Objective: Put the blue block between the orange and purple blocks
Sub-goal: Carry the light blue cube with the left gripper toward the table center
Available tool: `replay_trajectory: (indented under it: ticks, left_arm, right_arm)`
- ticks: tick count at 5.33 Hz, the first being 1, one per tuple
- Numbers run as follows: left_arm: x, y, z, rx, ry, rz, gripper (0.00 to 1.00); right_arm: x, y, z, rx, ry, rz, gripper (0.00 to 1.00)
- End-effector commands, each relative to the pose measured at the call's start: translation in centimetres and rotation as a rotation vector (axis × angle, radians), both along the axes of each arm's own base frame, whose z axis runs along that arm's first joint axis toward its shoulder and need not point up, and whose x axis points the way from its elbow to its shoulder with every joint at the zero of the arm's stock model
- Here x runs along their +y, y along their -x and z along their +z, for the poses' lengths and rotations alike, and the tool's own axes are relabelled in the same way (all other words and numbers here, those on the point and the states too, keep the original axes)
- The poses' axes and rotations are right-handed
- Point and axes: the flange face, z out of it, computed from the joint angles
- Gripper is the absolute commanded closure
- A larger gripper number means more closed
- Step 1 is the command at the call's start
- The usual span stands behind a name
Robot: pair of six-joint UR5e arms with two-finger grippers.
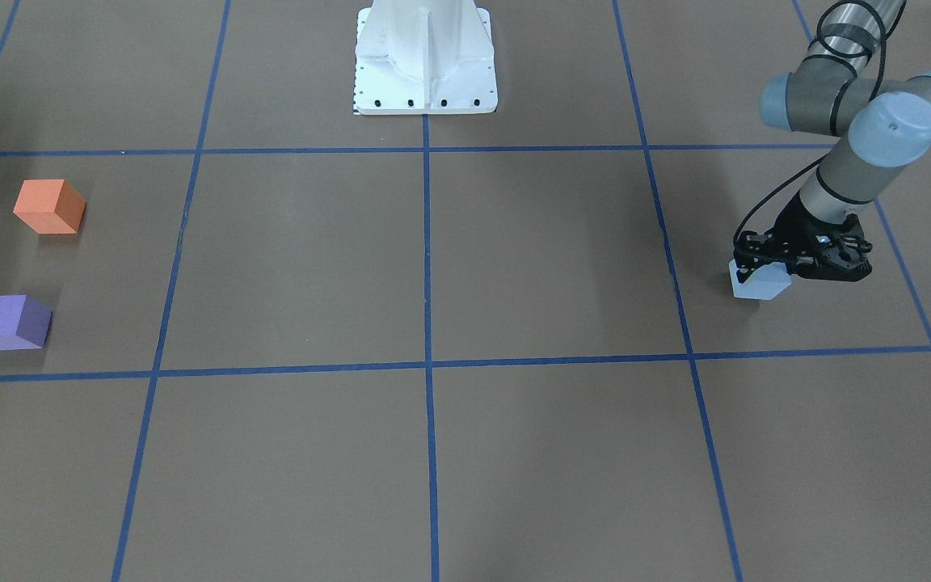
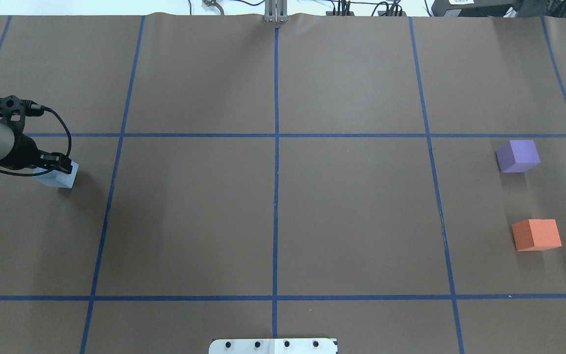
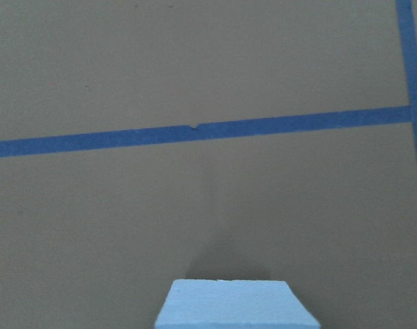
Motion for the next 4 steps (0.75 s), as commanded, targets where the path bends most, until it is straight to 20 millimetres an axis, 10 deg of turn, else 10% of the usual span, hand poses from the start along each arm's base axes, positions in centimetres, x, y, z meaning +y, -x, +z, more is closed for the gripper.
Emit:
replay_trajectory:
  ticks: [1,3,4]
  left_arm:
    - [-0.4,0.2,-6.1,0.005,0.027,0.007,1.00]
    - [-4.4,-3.7,-19.1,0.006,0.128,-0.068,1.00]
    - [-3.7,-8.6,-24.6,0.042,0.183,-0.081,1.00]
  right_arm:
    - [-0.1,0.0,-0.4,0.000,-0.009,0.001,0.00]
    - [0.0,0.0,0.0,0.003,0.000,0.001,0.00]
    - [0.1,0.0,0.2,0.003,0.002,0.000,0.00]
